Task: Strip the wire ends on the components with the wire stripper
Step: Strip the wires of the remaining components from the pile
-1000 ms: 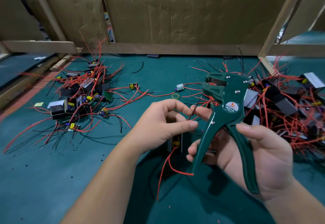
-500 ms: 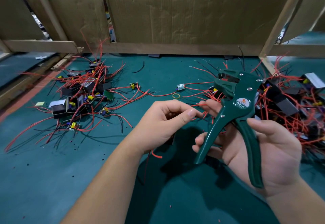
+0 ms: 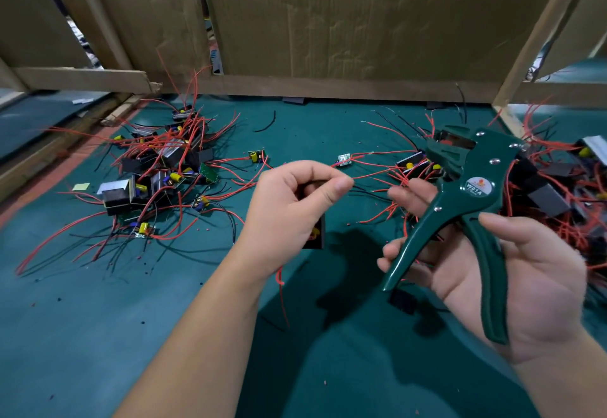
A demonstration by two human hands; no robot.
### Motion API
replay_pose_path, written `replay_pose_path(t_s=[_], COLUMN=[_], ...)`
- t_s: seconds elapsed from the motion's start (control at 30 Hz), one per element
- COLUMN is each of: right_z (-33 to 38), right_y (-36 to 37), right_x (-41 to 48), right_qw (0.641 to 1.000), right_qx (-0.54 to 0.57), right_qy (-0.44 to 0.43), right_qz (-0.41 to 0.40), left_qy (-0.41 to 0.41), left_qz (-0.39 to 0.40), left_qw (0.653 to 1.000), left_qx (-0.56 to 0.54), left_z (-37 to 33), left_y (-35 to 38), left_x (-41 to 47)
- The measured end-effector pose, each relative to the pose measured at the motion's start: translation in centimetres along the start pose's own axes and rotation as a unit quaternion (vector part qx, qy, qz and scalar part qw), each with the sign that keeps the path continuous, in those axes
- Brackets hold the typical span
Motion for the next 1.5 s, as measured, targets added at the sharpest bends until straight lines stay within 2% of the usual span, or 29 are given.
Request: replay_pose_path(t_s=[0.17, 0.3, 0.47, 0.73, 1.07, 1.17, 1.27, 1.33, 1.4, 1.5], right_z=[-3.1, -4.3, -4.2, -4.6, -4.8, -4.8, -4.9, -4.7, -4.8, -4.4], right_y=[2.0, 4.6, 5.2, 3.9, 3.3, 3.3, 2.5, 1.7, 1.6, 1.3], right_x=[-0.2, -1.0, -1.4, -1.2, -1.1, -1.2, -1.2, -1.0, -0.6, 0.0], right_qw=[0.994, 0.984, 0.980, 0.986, 0.986, 0.986, 0.988, 0.989, 0.990, 0.994], right_qx=[0.014, 0.030, 0.041, -0.028, -0.094, -0.091, -0.086, -0.086, -0.062, 0.006], right_qy=[0.079, 0.088, 0.085, 0.094, 0.105, 0.118, 0.126, 0.116, 0.123, 0.108], right_qz=[0.071, 0.151, 0.176, 0.138, 0.093, 0.070, 0.009, -0.032, -0.030, -0.016], left_qy=[0.029, 0.018, 0.022, 0.014, 0.010, 0.023, -0.015, -0.024, -0.026, -0.025], left_qz=[-0.041, -0.058, -0.046, -0.033, -0.030, -0.010, -0.031, -0.030, -0.019, -0.025], left_qw=[0.997, 0.996, 0.995, 0.995, 0.998, 0.998, 0.994, 0.998, 0.999, 0.999], left_qx=[-0.062, -0.072, -0.086, -0.096, -0.055, -0.052, -0.104, -0.052, 0.002, -0.002], left_z=[-0.6, -0.3, -0.7, -0.6, -0.5, -0.7, 0.3, 0.5, 0.7, 0.5], left_y=[-0.7, -0.8, -0.4, -0.4, -0.8, -0.3, -0.8, -0.8, -0.6, -0.9], left_x=[0.0, -0.1, -0.1, -0.2, -0.1, -0.1, 0.1, 0.2, 0.2, 0.1])
Point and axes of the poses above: each hand's wrist, its own x-axis towards the middle knuckle, its own y-axis out of the palm, z = x × y, the point moved 9 cm from there along x, towards the middle knuckle, and after that the axes turned 15 degrees about -x, right-handed, at the moved point
